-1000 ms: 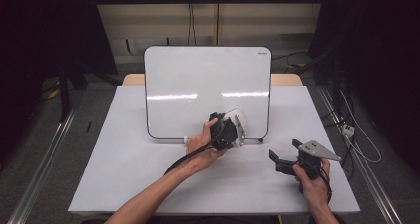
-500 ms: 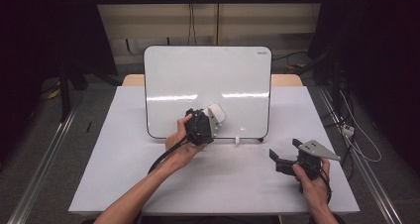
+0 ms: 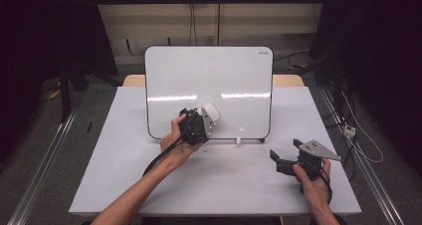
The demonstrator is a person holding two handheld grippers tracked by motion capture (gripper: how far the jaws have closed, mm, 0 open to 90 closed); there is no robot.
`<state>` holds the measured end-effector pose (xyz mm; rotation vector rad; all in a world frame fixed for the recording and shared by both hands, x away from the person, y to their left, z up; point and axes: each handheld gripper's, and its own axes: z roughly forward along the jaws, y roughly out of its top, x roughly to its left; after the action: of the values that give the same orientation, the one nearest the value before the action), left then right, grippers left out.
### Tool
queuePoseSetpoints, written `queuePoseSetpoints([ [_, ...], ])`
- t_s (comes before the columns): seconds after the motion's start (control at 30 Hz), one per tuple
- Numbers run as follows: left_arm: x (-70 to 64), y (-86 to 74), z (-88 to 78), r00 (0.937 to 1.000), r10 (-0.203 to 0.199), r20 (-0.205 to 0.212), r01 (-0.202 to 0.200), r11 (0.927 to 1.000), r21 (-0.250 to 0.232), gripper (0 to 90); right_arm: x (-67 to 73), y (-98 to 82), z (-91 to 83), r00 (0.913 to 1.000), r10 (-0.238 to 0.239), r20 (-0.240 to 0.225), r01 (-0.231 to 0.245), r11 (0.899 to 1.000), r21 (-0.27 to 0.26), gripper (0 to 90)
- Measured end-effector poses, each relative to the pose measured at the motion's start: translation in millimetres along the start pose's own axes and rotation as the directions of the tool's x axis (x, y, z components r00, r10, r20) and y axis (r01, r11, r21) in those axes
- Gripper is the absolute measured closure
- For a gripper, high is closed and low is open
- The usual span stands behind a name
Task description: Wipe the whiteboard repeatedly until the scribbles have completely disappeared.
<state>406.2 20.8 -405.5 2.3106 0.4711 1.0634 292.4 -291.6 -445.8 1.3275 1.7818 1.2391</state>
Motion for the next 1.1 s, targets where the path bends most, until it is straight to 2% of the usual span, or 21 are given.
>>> queuePoseSetpoints([
  [0.1, -9.9, 11.8, 3.9, 0.9994, 0.032, 0.009, -0.032, 0.9995, -0.002, 31.1, 0.8, 0.4, 0.4, 1.0, 0.001, -0.002, -0.001, 1.0, 0.0, 5.2],
  [0.13, -13.7, 15.5, 5.9, 0.9996, 0.026, 0.013, -0.026, 0.9996, -0.011, 31.0, 0.8, 0.3, 0.4, 1.0, 0.001, -0.003, -0.001, 1.0, -0.001, 5.1],
  [0.43, -50.2, 48.6, 19.0, 0.9959, 0.083, 0.036, -0.081, 0.9961, -0.036, 31.0, -0.8, -0.2, -1.3, 1.0, 0.004, -0.003, -0.004, 1.0, -0.003, 5.1],
  [0.57, -61.3, 57.6, 22.6, 0.9946, 0.096, 0.04, -0.095, 0.9947, -0.041, 31.0, -0.6, -0.1, -1.4, 1.0, 0.003, -0.006, -0.003, 1.0, -0.003, 5.1],
  [0.8, -70.6, 65.5, 25.8, 0.9915, 0.127, 0.028, -0.125, 0.991, -0.048, 31.0, -0.7, -0.1, -1.1, 1.0, 0.004, -0.006, -0.004, 1.0, -0.004, 5.1],
  [0.93, -67.3, 62.8, 23.4, 0.9884, 0.146, 0.043, -0.144, 0.9886, -0.044, 31.1, -1.3, -0.4, -2.0, 1.0, 0.004, -0.004, -0.004, 1.0, -0.005, 5.1],
  [1.03, -65.3, 59.7, 21.9, 0.9894, 0.141, 0.035, -0.139, 0.9896, -0.034, 31.2, -1.6, -0.5, -2.3, 0.9999, 0.007, -0.007, -0.007, 1.0, -0.004, 5.1],
  [1.07, -64.3, 58.2, 21.6, 0.9914, 0.127, 0.031, -0.126, 0.9915, -0.034, 31.2, -1.7, -0.6, -2.3, 0.9999, 0.007, -0.007, -0.007, 1.0, -0.005, 5.1],
  [1.1, -62.2, 57.0, 20.2, 0.9909, 0.132, 0.026, -0.132, 0.9911, -0.021, 31.2, -1.8, -0.6, -2.3, 0.9999, 0.008, -0.007, -0.008, 1.0, -0.005, 5.1],
])
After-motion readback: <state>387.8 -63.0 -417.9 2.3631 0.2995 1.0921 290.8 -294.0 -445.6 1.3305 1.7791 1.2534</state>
